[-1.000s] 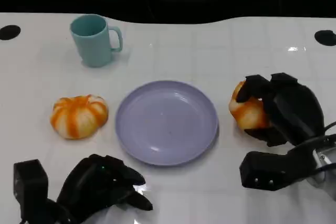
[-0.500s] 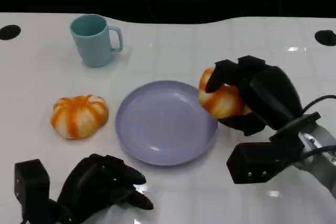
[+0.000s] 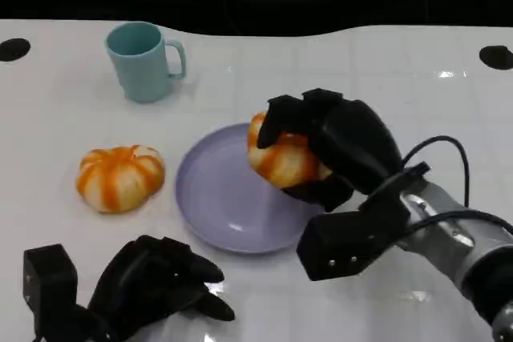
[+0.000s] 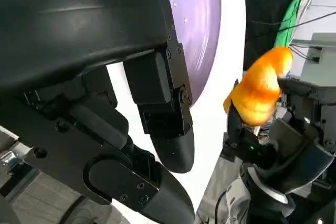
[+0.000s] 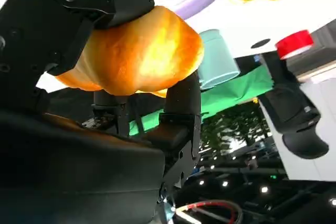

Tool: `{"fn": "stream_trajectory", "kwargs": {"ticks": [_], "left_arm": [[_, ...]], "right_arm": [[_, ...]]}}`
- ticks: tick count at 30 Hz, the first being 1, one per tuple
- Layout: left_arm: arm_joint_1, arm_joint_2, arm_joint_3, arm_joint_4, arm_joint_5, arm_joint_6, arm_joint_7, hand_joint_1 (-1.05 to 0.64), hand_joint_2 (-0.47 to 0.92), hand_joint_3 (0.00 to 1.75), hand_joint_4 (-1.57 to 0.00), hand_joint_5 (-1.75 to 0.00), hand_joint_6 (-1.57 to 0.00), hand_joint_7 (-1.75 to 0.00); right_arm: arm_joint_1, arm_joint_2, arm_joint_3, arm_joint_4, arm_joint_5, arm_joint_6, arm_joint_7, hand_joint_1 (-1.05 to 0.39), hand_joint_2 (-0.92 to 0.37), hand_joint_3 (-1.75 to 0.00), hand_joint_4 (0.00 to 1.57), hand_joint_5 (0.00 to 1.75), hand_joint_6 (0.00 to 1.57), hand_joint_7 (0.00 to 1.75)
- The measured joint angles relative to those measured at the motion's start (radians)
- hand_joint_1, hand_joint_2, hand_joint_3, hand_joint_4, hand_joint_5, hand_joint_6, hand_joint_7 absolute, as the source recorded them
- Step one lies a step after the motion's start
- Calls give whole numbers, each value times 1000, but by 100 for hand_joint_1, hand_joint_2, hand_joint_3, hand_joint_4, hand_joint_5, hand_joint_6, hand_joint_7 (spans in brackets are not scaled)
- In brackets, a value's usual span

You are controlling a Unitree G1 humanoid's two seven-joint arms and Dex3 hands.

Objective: Grasp the bread from the table and place it into the plate.

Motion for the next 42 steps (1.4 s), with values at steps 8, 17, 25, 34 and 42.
{"fn": "stream_trajectory", "kwargs": {"ticks": [8,17,25,34,42], "left_arm": [[2,3,1,-1,0,0,-5,-105,73,1,-157,-22,-157,-2],[7,4,-1,-5,0,-5,-7,-105,73,0,-157,-21,-157,-1],[9,6,-2,-8,0,-5,-9,-105,73,0,-157,-21,-157,-1],[10,10,-4,-8,2,-5,-9,-105,74,0,-157,-20,-157,-1],[10,10,-11,-8,2,-8,-9,-105,74,0,-157,-22,-157,-2]], "right_arm": [[-63,83,25,136,1,13,-3,-19,-54,-101,87,175,77,133],[-84,112,33,176,14,80,110,-52,-91,-20,39,89,44,37],[-59,60,38,74,9,140,200,-71,-92,-29,11,63,24,12],[1,8,33,-33,25,160,287,-89,-92,-36,4,54,15,4],[56,-28,17,-147,59,168,351,-89,-92,-38,9,56,21,6]]}}
